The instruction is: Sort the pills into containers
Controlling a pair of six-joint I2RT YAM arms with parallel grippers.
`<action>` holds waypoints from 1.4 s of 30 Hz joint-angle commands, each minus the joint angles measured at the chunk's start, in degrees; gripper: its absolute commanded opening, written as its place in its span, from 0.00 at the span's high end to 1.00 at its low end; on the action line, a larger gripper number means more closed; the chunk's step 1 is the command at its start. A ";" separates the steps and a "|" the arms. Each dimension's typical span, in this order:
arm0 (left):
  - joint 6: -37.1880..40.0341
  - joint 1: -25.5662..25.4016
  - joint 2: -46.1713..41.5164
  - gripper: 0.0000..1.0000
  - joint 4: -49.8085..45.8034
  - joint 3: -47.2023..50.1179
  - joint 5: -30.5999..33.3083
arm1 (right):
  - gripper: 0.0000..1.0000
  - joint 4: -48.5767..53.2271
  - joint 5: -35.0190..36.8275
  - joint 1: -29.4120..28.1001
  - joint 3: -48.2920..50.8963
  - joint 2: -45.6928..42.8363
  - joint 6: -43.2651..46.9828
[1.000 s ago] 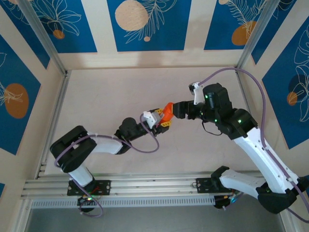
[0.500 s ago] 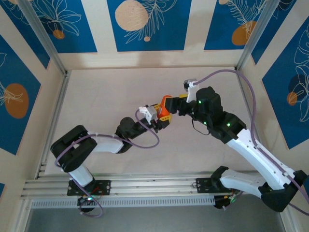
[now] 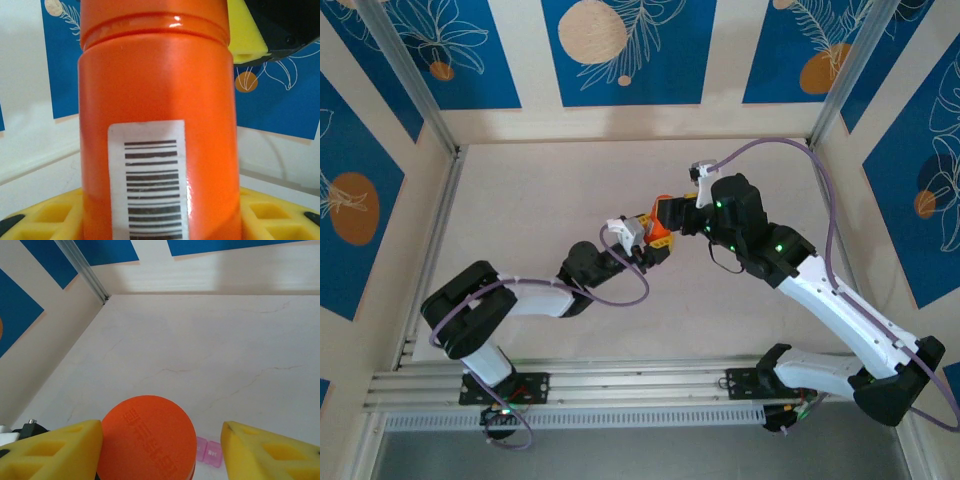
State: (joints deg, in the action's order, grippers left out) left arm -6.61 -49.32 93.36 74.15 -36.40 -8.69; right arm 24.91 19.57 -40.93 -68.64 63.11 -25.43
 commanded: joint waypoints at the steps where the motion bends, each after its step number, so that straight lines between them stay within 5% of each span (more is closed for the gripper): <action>1: -0.41 -0.51 -2.21 1.00 1.05 -1.39 0.35 | 0.37 0.67 0.97 -0.21 -0.89 0.27 0.20; 10: 0.55 -0.47 -2.97 1.00 -0.67 -1.74 0.49 | 0.26 3.06 0.20 -0.27 -1.30 1.09 0.49; 18: 0.46 -0.51 -2.92 1.00 -0.79 -2.04 0.34 | 0.34 3.04 -0.29 -0.22 -0.97 0.52 0.38; 28: 0.55 -0.50 -3.19 1.00 -1.02 -2.18 0.05 | 0.33 3.37 -2.68 -0.16 -0.18 0.53 0.99; 38: 0.89 -0.44 -3.54 1.00 -1.67 -2.12 -1.14 | 0.55 3.32 -4.54 0.59 0.02 0.13 2.84; 42: 1.61 -0.26 -4.04 1.00 -1.89 -2.04 -4.63 | 0.59 2.74 -11.01 1.14 0.55 -0.92 8.93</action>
State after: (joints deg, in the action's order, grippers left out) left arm -6.46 -49.30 91.70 70.17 -37.08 -9.21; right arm 27.68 14.04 -40.14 -68.62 63.68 -21.63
